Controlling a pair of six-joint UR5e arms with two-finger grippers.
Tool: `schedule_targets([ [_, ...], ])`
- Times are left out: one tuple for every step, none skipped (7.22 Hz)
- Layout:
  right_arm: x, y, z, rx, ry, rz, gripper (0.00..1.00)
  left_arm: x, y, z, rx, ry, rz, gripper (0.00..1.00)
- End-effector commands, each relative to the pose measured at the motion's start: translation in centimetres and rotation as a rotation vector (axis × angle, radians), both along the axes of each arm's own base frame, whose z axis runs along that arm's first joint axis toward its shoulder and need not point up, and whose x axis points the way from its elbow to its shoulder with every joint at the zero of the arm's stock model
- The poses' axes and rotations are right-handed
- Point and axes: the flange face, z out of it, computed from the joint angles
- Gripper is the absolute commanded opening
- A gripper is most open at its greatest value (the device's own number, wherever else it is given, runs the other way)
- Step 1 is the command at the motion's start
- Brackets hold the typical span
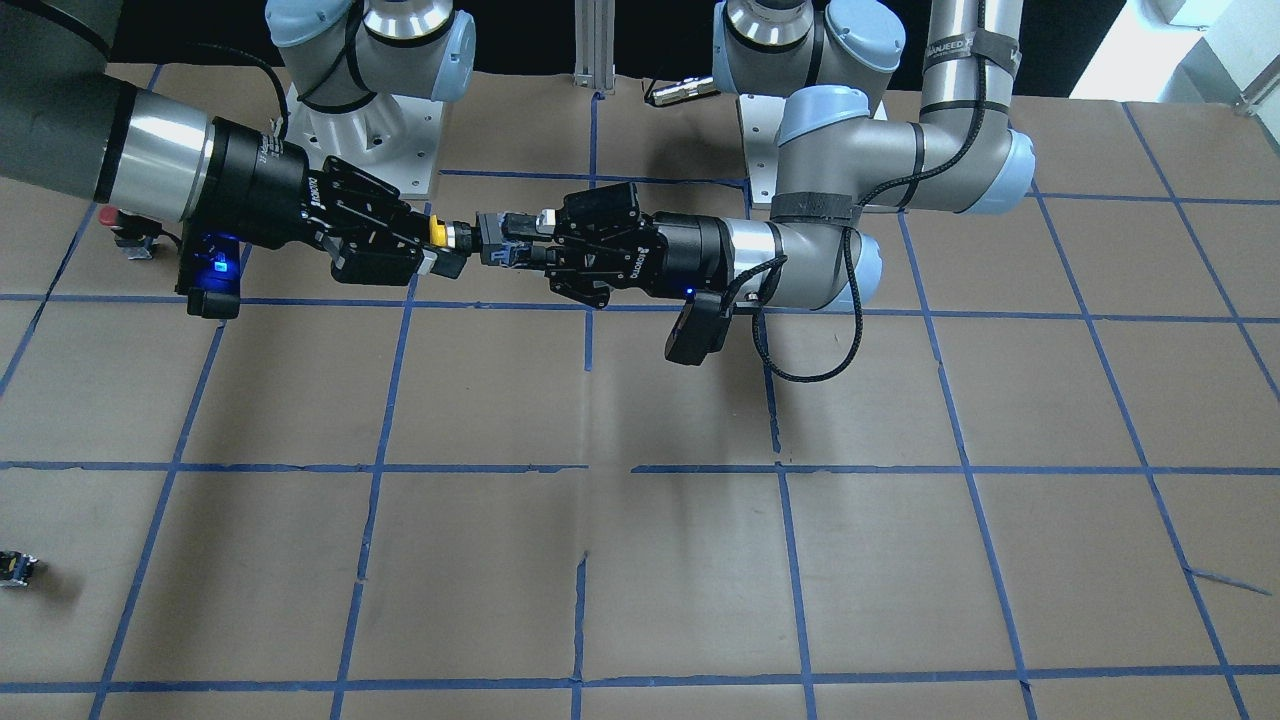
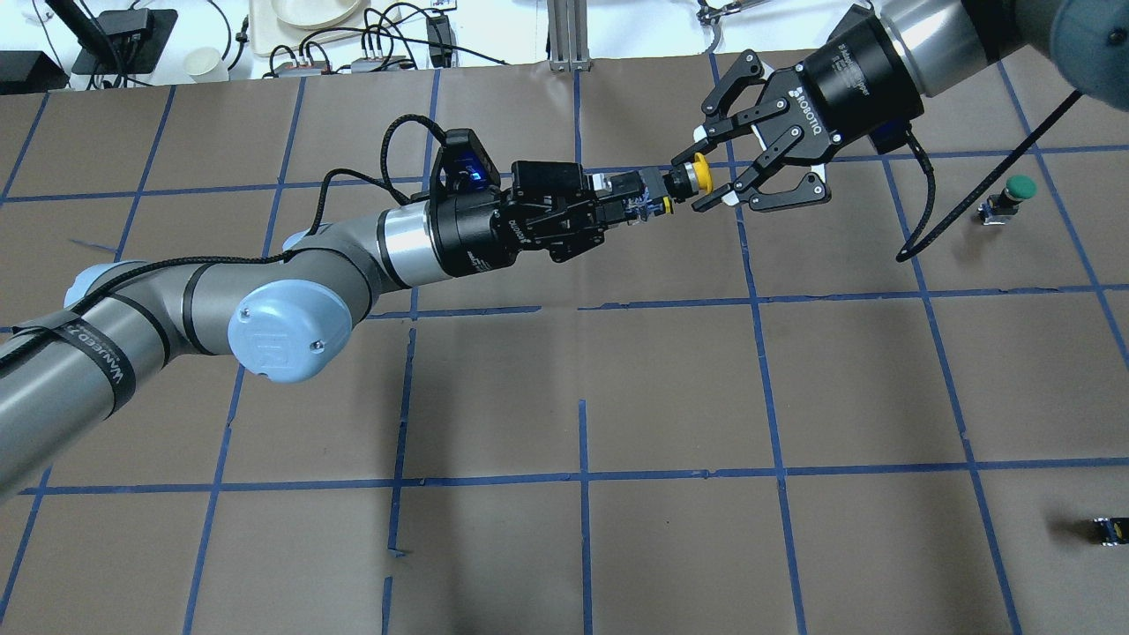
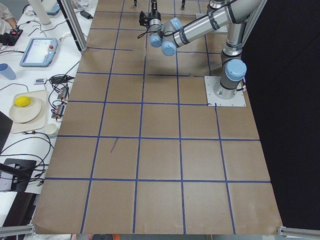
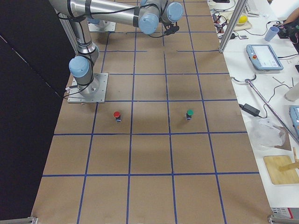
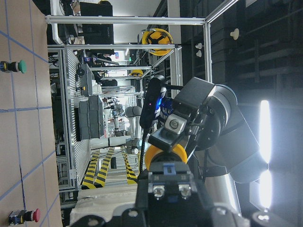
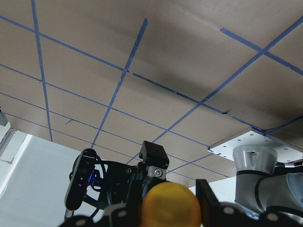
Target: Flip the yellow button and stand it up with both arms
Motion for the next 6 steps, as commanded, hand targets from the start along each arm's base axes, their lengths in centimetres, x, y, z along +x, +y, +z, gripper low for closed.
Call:
schedule_targets([
  [0.0, 0.1, 0.0, 0.005, -0.001, 0.0, 0.21, 0.0, 0.1, 0.2, -0.008, -0.006, -0.004, 0.69],
  [0.0, 0.1, 0.0, 0.005, -0.001, 0.0, 0.2, 0.1, 0.2, 0.6, -0.017, -0.007, -0.003, 0.95],
  [0.0, 0.1, 0.0, 0.005, 0.0, 0.001, 0.2, 0.1, 0.0, 0.9, -0.022, -0.008, -0.005, 1.0],
  [-0.1, 0.0, 0.1, 0.002, 0.002, 0.0, 0.2, 0.1, -0.1, 1.5, -0.003, -0.024, -0.024, 1.0],
  [-0.8, -0.3, 0.7, -0.013, 0.021, -0.003, 0.2, 0.4, -0.7, 3.3, -0.018, -0.193, -0.123, 1.0],
  [-2.8, -0.5, 1.4, -0.059, 0.114, 0.025, 0.18, 0.7, -1.4, 6.6, 0.011, -0.339, -0.152, 1.0],
])
